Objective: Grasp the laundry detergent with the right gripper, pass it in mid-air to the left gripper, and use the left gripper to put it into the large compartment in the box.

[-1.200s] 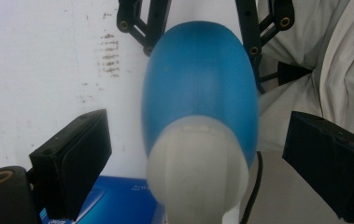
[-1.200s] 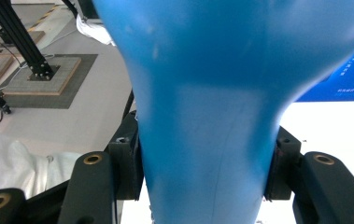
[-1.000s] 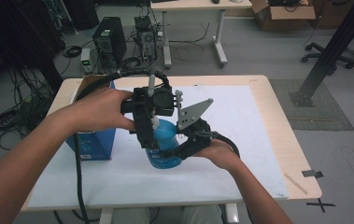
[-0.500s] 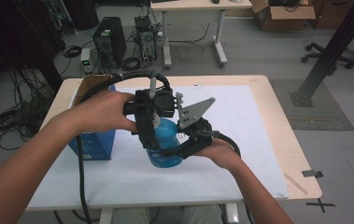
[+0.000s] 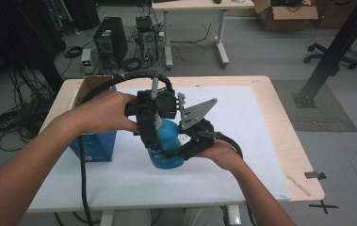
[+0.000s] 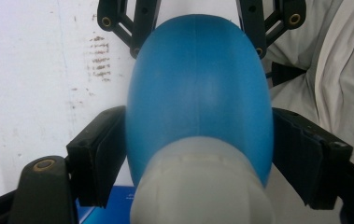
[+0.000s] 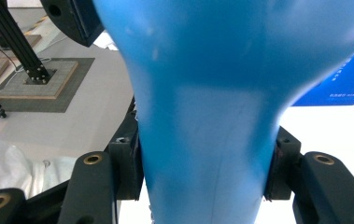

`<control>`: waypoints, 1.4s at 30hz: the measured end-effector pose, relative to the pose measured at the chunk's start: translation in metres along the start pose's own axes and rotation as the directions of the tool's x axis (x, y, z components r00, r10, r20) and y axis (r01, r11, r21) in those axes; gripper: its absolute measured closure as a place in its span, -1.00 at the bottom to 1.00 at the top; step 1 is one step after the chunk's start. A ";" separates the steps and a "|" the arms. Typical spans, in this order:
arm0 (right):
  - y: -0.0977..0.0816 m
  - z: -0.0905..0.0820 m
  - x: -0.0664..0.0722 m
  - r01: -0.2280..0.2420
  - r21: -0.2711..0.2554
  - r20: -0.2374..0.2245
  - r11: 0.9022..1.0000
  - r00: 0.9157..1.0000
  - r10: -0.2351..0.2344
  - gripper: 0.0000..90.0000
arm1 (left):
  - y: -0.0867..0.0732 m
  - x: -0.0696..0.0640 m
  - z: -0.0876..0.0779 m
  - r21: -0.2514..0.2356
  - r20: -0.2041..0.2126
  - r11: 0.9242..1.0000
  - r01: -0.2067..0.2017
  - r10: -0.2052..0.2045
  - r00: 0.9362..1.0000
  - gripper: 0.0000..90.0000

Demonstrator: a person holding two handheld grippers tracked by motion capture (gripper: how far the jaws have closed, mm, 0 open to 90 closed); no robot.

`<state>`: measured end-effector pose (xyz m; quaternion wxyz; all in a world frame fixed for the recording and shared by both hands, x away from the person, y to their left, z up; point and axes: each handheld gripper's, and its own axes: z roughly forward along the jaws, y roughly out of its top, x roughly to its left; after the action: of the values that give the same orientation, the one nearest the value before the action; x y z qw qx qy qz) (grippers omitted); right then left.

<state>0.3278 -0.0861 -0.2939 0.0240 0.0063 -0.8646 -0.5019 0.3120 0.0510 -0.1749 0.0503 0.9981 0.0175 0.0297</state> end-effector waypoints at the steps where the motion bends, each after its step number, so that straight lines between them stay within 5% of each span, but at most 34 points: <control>1: 0.000 0.000 0.000 -0.001 0.000 0.001 1.000 1.000 0.001 -0.02 | 0.000 0.000 0.000 0.000 0.001 1.000 0.000 0.000 1.000 -0.49; 17: -0.001 0.002 0.001 0.005 0.007 0.003 1.000 1.000 -0.005 -0.02 | -0.002 0.001 0.000 -0.008 0.010 1.000 0.002 -0.002 1.000 -0.18; 37: -0.002 0.001 0.002 0.010 0.008 0.012 1.000 1.000 -0.010 -0.03 | 0.003 0.001 0.000 0.006 0.003 1.000 0.003 -0.003 1.000 -0.16; 42: 0.000 -0.002 0.003 -0.010 0.013 0.029 1.000 1.000 0.010 -0.21 | 0.004 0.002 -0.006 -0.002 -0.001 1.000 0.018 -0.018 1.000 -0.15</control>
<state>0.3245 -0.0878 -0.2932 0.0140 -0.0051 -0.8682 -0.4960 0.3133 0.0475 -0.1688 0.0517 0.9979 0.0264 0.0298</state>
